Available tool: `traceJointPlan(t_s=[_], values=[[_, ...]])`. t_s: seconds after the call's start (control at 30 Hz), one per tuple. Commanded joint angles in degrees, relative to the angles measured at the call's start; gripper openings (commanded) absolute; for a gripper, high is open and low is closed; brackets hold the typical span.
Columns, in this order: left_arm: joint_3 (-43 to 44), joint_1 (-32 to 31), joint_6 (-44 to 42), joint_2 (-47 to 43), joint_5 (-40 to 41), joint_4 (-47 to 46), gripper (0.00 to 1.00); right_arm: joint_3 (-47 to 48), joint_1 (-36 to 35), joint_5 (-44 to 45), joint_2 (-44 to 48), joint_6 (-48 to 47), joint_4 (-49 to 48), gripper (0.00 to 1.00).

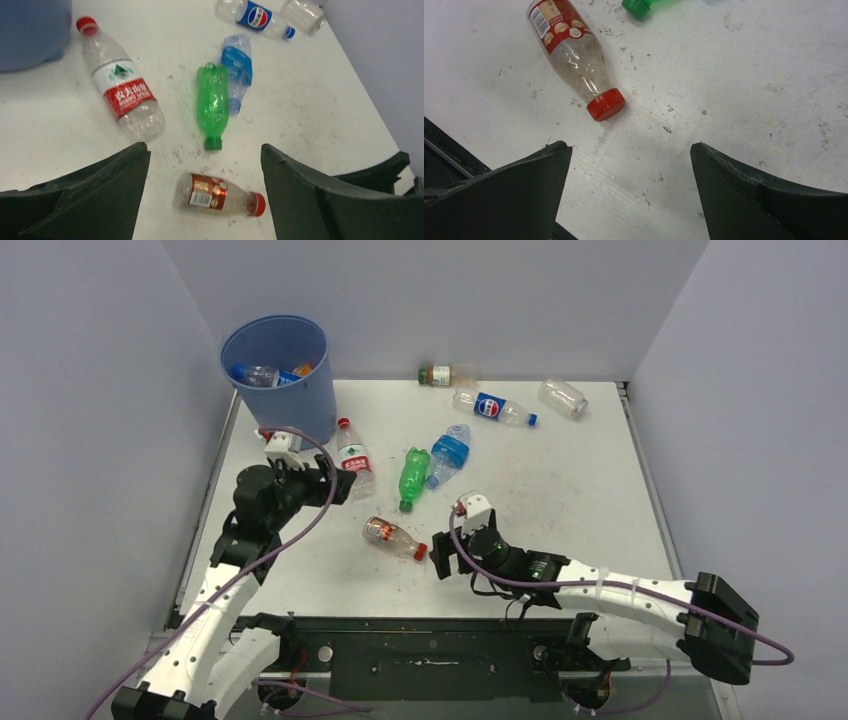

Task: Put the plastic bottles in the bin
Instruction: Pick up the plastic bottle at the center of the board.

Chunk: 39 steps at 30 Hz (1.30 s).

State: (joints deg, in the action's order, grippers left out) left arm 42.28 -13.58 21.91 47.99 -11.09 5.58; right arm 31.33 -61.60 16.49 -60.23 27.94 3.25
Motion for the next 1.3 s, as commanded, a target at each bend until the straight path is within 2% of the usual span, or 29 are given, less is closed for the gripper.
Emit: traceJointPlan(t_s=[0.0,0.23,0.53,0.9,1.27], values=[[-3.9,-0.3,4.2,-5.0,-3.1,-4.2,0.80,3.0,-0.3,-6.2,-7.3,-5.2,-12.3,0.93],[-3.7,-2.3,5.1,-6.0,-2.1,-2.4,0.80,5.4,-0.4,-8.5,-18.4,-10.1,-18.2,0.96],[-4.3,-3.6,5.8,-6.0,-3.8,-3.5,0.80,9.4,-0.1,-8.9,-26.2,-16.7,-19.0,0.99],[-5.1,-4.8,6.3,-5.4,-6.0,-4.7,0.80,10.7,-0.2,-12.9,-32.7,-17.9,-20.8,0.79],[-5.3,-4.9,6.4,-5.9,-6.5,-6.6,0.80,8.5,-0.3,-13.4,-31.6,-16.4,-20.7,0.40]])
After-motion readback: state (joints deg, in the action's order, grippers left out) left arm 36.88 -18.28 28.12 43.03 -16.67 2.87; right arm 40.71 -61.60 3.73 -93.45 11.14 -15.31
